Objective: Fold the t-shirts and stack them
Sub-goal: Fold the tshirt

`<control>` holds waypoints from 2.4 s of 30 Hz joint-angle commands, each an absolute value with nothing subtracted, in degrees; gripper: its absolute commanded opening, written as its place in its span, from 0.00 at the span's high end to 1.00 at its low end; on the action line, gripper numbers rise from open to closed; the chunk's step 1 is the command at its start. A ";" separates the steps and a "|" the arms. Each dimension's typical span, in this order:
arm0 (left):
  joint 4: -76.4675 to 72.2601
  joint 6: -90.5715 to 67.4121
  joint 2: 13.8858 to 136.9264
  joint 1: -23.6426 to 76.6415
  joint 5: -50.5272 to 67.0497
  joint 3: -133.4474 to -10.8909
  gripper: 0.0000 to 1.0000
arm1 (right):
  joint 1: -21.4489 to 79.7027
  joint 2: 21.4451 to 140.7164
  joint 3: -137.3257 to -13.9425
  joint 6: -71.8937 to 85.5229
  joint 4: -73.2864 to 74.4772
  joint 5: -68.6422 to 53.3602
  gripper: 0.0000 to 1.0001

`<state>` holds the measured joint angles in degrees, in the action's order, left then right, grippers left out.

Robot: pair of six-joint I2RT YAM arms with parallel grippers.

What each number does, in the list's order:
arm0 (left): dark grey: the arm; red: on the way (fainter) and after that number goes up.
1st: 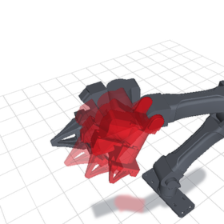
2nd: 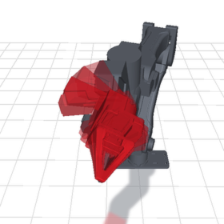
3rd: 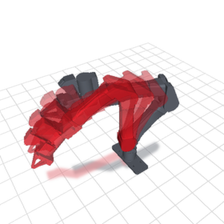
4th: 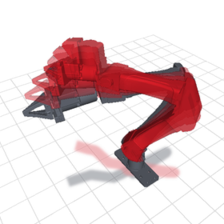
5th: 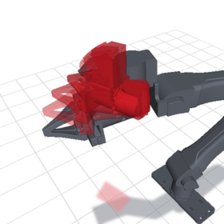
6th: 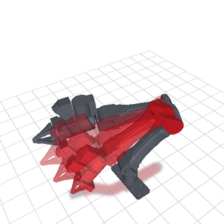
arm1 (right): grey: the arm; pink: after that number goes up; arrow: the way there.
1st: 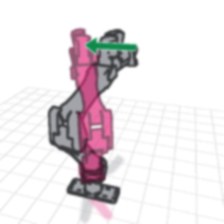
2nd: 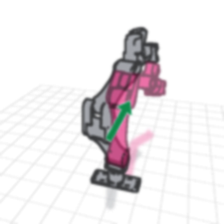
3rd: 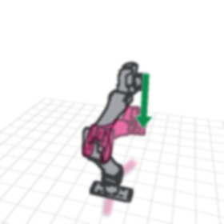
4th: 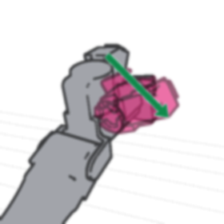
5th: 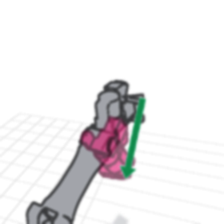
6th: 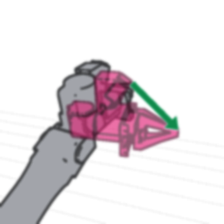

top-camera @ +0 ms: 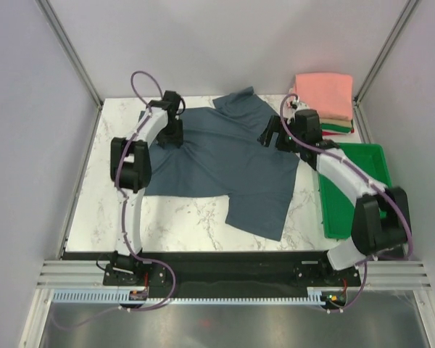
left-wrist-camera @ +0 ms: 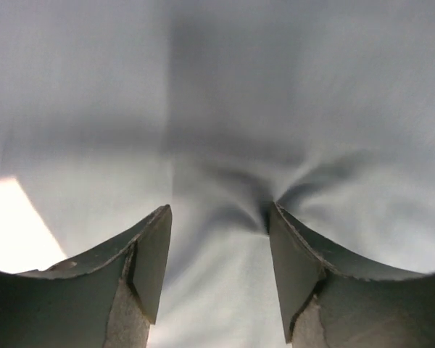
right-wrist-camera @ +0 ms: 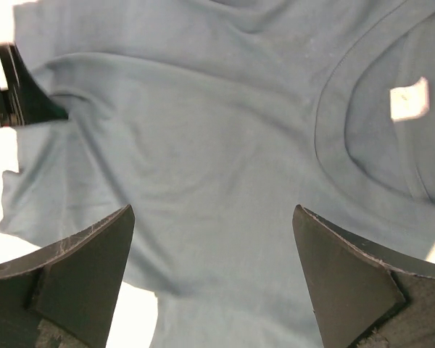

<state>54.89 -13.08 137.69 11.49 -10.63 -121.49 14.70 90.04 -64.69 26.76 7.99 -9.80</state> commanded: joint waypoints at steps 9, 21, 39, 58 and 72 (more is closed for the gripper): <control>41.84 -39.09 70.57 3.90 -17.67 -58.66 0.36 | 25.92 63.12 -41.14 33.57 9.76 7.03 0.02; 28.22 -48.25 57.21 -7.03 -13.18 -34.11 0.39 | 26.89 60.38 -33.75 33.75 7.29 0.09 0.02; 16.53 -49.31 67.59 -8.09 -12.74 -29.97 0.42 | 26.89 60.64 -30.85 31.90 6.95 0.79 0.02; 9.58 -46.41 70.31 -8.35 -12.66 -28.48 0.96 | 26.89 60.48 -28.57 33.75 7.29 2.36 0.02; 4.22 -46.50 71.19 -8.88 -9.23 -25.31 0.98 | 38.31 45.45 -20.57 48.07 25.57 10.11 0.05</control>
